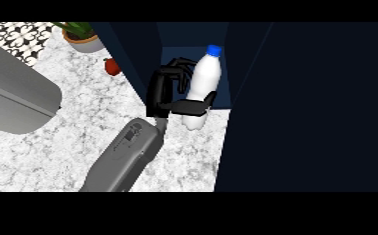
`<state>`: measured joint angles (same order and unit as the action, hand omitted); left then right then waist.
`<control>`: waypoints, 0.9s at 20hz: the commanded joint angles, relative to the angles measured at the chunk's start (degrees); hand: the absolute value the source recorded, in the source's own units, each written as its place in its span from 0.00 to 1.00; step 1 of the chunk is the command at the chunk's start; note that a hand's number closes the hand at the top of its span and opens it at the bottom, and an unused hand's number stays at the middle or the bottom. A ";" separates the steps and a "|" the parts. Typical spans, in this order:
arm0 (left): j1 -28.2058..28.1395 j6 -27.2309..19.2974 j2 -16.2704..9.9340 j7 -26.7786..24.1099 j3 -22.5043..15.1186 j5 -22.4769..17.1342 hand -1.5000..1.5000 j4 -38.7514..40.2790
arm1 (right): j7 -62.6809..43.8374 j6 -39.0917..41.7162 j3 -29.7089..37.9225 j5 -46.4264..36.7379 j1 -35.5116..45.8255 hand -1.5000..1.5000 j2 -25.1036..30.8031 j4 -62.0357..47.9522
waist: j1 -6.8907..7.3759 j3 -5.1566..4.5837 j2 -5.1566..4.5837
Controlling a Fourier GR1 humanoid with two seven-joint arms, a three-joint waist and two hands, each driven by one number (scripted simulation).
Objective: Pick up the bottled water, place it into the cabinet and close the cabinet
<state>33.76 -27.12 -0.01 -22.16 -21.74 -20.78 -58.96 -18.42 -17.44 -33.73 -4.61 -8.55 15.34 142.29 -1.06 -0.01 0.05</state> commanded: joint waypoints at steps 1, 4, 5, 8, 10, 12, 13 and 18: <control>5.77 -3.96 0.01 1.91 -0.69 -2.96 1.00 4.99 | -1.06 0.96 3.07 0.06 -1.18 0.00 1.19 4.75 | -0.14 0.01 -0.13; 7.59 -5.30 0.01 2.87 -1.12 -6.45 1.00 6.37 | -3.28 0.22 -0.80 -3.10 -2.42 0.00 1.44 8.46 | -0.25 -0.02 0.00; 7.95 -4.67 0.01 0.29 -0.19 -8.26 1.00 9.09 | 3.30 1.09 -1.71 -1.46 -6.89 0.00 2.11 5.45 | -0.54 0.02 -0.08; 11.40 -2.27 0.01 -1.60 2.75 -7.72 1.00 16.20 | -0.51 2.23 4.49 3.29 -3.11 0.00 2.60 7.10 | -0.32 0.01 -0.25; 13.72 -5.15 0.01 -2.08 4.06 -8.58 1.00 18.88 | -0.74 0.57 0.89 -0.83 -3.34 0.00 1.41 5.52 | -0.46 -0.02 -0.23; 14.78 -7.09 0.01 -4.80 0.93 -13.12 1.00 22.67 | 4.27 3.04 1.48 2.75 -7.52 0.00 3.97 6.89 | -1.97 0.02 -0.43; 16.45 -7.17 0.01 -3.20 2.05 -10.52 1.00 23.67 | 0.69 2.11 2.34 1.17 -6.24 0.00 3.84 7.45 | -0.98 0.00 -0.28; 20.33 -8.47 0.01 -8.10 4.51 -11.24 1.00 32.48 | 3.61 3.52 2.76 3.09 -8.84 0.00 5.36 8.91 | -2.03 -0.02 -0.55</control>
<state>51.19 -34.09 -0.01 -27.92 -18.42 -31.30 -31.90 -12.08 -14.85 -31.39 -2.23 -14.35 18.60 142.73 -2.59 0.00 -0.40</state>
